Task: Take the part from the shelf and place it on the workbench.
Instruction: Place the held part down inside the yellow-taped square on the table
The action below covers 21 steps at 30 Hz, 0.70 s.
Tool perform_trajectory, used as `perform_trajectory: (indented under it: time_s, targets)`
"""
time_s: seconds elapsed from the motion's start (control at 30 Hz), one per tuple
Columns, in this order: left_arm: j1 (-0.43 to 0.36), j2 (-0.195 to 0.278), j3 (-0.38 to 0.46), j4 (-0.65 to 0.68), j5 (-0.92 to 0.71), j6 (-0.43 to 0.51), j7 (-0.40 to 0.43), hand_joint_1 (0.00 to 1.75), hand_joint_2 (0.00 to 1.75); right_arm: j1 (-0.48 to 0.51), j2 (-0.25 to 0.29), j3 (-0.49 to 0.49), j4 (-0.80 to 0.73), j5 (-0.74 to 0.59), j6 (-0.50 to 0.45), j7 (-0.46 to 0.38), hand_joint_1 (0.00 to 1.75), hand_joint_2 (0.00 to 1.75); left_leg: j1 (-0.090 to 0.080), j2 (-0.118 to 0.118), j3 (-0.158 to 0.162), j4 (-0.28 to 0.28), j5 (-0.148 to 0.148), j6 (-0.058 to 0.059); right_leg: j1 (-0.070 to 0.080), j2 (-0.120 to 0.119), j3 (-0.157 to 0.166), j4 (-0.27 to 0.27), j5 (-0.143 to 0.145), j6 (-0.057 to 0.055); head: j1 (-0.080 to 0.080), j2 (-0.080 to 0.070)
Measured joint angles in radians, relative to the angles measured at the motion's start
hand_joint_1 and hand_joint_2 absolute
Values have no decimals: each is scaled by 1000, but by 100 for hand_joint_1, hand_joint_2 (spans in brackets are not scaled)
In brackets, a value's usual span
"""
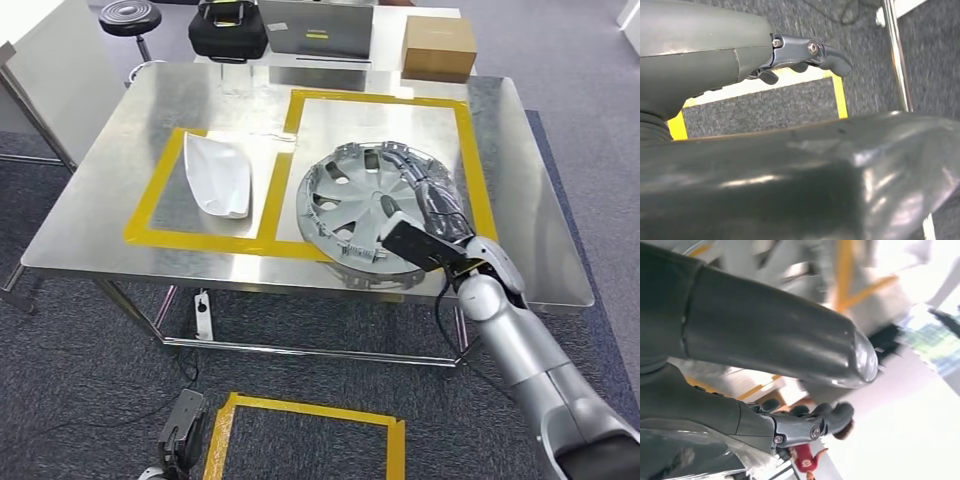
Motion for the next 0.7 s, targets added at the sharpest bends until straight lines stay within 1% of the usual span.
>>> perform_trajectory:
  time_s: [0.03,0.07,0.1,0.13,0.17,0.2,0.23,0.27,0.3,0.33,0.37,0.43,0.47,0.5,0.53,0.57,0.6,0.63,0.67,0.7]
  targets:
    - [5,0,4,0,8,6,-8,0,0,59,-2,-35,-69,-54,-7,-25,0,0,2,0,-1,-5,5,6,0,1,-17,46,-38,3,1,0]
    - [11,0,9,0,18,13,-16,0,0,120,-1,-67,-136,-104,-11,-48,0,0,1,-1,-5,-6,7,10,0,1,-36,109,-81,5,2,0]
    - [19,1,15,0,30,21,-23,0,0,184,-1,-98,-199,-147,-13,-67,0,0,0,-1,-8,-6,10,11,0,1,-55,172,-115,6,2,0]
    - [28,1,23,1,43,30,-31,0,0,257,-1,-131,-264,-187,-14,-86,0,0,-1,-2,-12,-6,12,12,1,1,-63,215,-135,8,3,0]
    - [40,2,34,2,57,39,-41,0,0,339,0,-163,-330,-219,-16,-107,0,0,-1,-3,-15,-5,14,13,1,1,-53,221,-136,9,3,0]
    - [53,2,46,4,70,47,-52,0,0,420,4,-194,-392,-243,-20,-132,0,0,-1,-4,-19,-4,16,12,1,1,-24,190,-120,8,4,0]
    - [66,4,58,5,80,52,-64,0,0,497,9,-222,-449,-259,-23,-157,0,0,-1,-5,-22,-2,17,10,0,0,22,124,-97,7,4,0]
    - [78,5,68,6,87,55,-75,0,0,560,15,-246,-498,-266,-25,-179,0,0,-2,-5,-27,1,18,7,1,-1,73,48,-79,5,4,0]
    - [86,6,76,7,92,57,-83,0,0,608,20,-265,-537,-269,-26,-194,0,0,-4,-4,-30,5,20,3,2,-1,108,-5,-63,3,2,0]
    - [91,7,83,8,95,57,-89,0,0,648,25,-283,-572,-272,-28,-203,0,0,-6,-2,-33,8,23,-2,3,0,131,-41,-56,0,2,0]
    - [94,8,90,9,97,58,-92,0,0,679,30,-299,-601,-273,-31,-205,0,0,-7,-1,-35,9,26,-8,4,1,137,-51,-54,-3,1,0]
    - [97,9,101,11,99,62,-95,0,0,727,43,-326,-644,-279,-41,-198,0,0,-8,0,-38,9,34,-21,3,1,124,-52,-45,-15,1,0]
    - [99,10,107,12,103,65,-97,0,0,749,53,-341,-662,-293,-46,-194,0,0,-8,0,-42,16,22,-28,1,0,118,-53,-39,-23,0,0]
    - [103,11,113,12,108,69,-102,0,0,775,67,-357,-681,-315,-50,-192,0,0,-7,1,-49,38,-7,-34,-2,-3,110,-55,-31,-32,-1,0]
    - [107,12,121,13,114,73,-110,0,0,804,85,-377,-700,-344,-52,-190,0,0,-5,1,-60,80,-54,-40,-3,-6,103,-56,-23,-38,-3,0]
    - [112,12,129,13,121,76,-120,0,0,835,105,-400,-715,-371,-51,-187,0,0,-3,2,-71,138,-110,-46,-2,-8,97,-56,-16,-42,-5,0]
    - [117,11,136,14,126,79,-130,0,0,866,126,-424,-726,-390,-47,-181,0,0,-2,2,-79,201,-156,-50,-1,-10,88,-55,-8,-43,-6,0]
    - [122,11,144,15,131,81,-140,0,0,892,145,-451,-730,-400,-39,-171,0,0,0,2,-81,251,-181,-52,0,-11,78,-54,-1,-43,-6,0]
    - [126,10,151,16,135,84,-148,0,0,914,164,-479,-729,-403,-28,-158,0,0,0,2,-71,275,-182,-52,1,-12,67,-53,8,-43,-6,0]
    - [130,10,159,17,140,87,-155,0,0,931,187,-514,-721,-402,-12,-143,0,0,0,2,-45,265,-164,-50,2,-11,55,-52,16,-42,-6,0]
